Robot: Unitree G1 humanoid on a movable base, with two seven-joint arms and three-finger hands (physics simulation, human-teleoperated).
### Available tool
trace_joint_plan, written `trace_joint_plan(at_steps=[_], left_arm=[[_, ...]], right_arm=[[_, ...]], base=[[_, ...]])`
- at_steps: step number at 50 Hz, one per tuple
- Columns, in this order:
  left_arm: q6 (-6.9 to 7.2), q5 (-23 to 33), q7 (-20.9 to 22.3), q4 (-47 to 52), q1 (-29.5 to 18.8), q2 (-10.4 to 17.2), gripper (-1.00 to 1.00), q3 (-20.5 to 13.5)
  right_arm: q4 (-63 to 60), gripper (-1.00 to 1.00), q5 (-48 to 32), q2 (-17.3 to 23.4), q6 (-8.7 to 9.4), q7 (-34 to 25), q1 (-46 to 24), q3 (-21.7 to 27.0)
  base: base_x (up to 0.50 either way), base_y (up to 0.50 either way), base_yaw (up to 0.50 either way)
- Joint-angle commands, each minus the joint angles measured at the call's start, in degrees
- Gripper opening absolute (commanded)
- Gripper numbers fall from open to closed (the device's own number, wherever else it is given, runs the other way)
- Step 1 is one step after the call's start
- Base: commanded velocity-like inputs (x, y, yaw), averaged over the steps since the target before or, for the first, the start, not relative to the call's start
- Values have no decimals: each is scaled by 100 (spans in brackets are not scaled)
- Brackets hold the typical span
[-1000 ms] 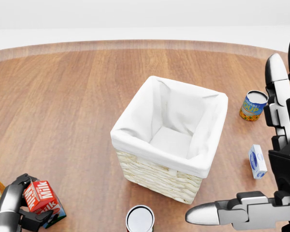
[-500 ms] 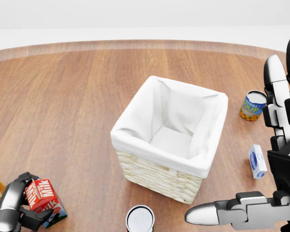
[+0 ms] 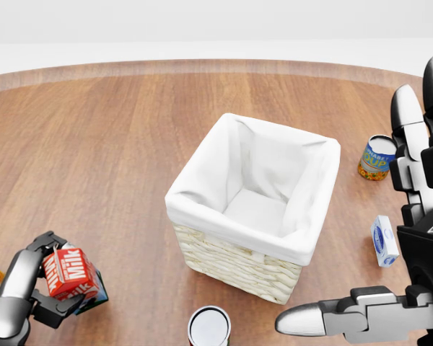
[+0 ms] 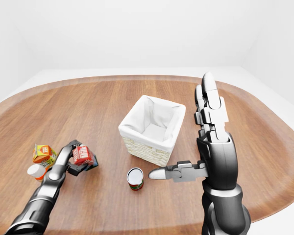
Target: Pick the milk and place it in the basket.
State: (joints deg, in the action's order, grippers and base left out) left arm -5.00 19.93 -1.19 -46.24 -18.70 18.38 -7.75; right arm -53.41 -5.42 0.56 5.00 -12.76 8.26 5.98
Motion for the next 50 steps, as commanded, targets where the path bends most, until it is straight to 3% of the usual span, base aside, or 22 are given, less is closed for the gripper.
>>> trace_joint_plan(at_steps=[1,45,50], left_arm=[[0,50,311,1578,61,-79,-100,-214],[0,437,655,2260,-288,31,-100,-255],[168,468,779,2565,-259,16,-100,-276]], right_arm=[[6,100,-7,-1,0,-6,4,-11],[48,100,-5,3,0,-4,3,-15],[48,100,2,2,0,-4,-5,-11]], base=[[0,0,0],[0,0,0],[0,0,0]])
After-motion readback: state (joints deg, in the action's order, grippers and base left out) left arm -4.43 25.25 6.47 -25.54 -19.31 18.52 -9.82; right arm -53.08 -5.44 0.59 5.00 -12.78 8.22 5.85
